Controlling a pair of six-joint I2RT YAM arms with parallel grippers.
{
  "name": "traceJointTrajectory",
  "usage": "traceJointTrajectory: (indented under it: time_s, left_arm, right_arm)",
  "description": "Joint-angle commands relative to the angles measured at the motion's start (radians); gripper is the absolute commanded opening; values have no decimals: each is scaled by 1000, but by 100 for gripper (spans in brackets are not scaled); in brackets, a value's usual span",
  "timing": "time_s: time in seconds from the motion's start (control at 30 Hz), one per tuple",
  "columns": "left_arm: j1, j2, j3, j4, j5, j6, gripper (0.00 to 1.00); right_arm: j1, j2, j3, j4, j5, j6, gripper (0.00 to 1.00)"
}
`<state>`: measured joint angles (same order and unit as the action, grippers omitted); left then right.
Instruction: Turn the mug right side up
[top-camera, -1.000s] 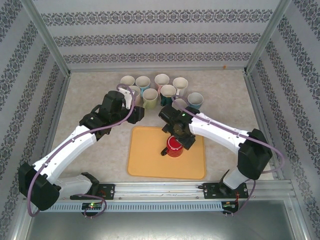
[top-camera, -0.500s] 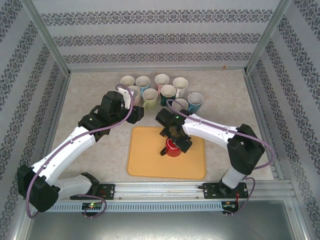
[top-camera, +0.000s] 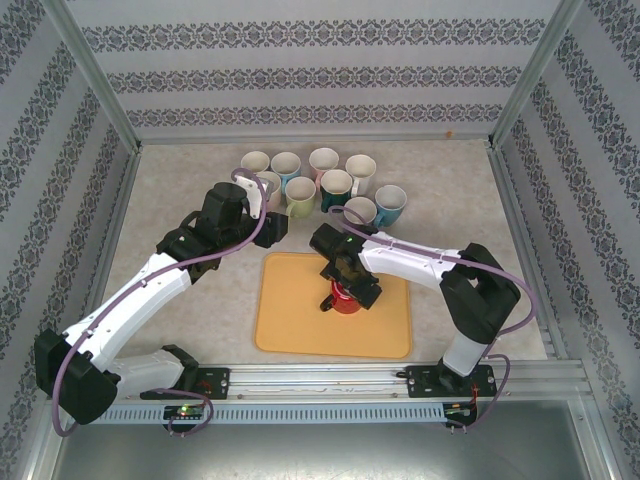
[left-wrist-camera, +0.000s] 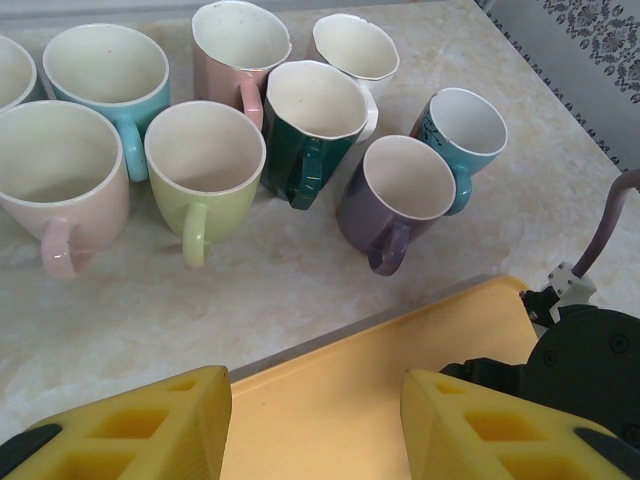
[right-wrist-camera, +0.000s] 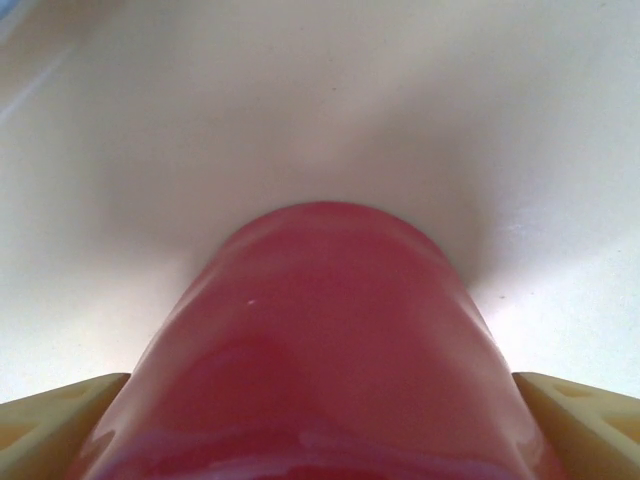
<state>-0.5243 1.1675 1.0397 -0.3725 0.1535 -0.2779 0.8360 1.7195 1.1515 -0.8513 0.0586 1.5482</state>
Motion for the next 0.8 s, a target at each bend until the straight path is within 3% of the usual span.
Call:
traceJointTrajectory:
  time_s: [0.0,0.27,0.47,0.63,0.77]
  left_arm:
    - [-9,-2,-7,39,-3,11,49]
    - [-8,-2,-2,29,-11,18,49]
    - [-8,0,69,-25,17,9,49]
    - [-8,-5,128,-38,131,-70,51]
    - [-5,-2,157,-34,287,-158,55]
  right_arm:
    - [8,-10,-14,17,1,0,86]
    - [8,-172,-10,35,71,-66,76]
    - [-13,-404,-53,228,136,-297,75]
    - [-64,-575,-107,428,147,-548,73]
    - [-121,-670,-140,578,84,-736,71]
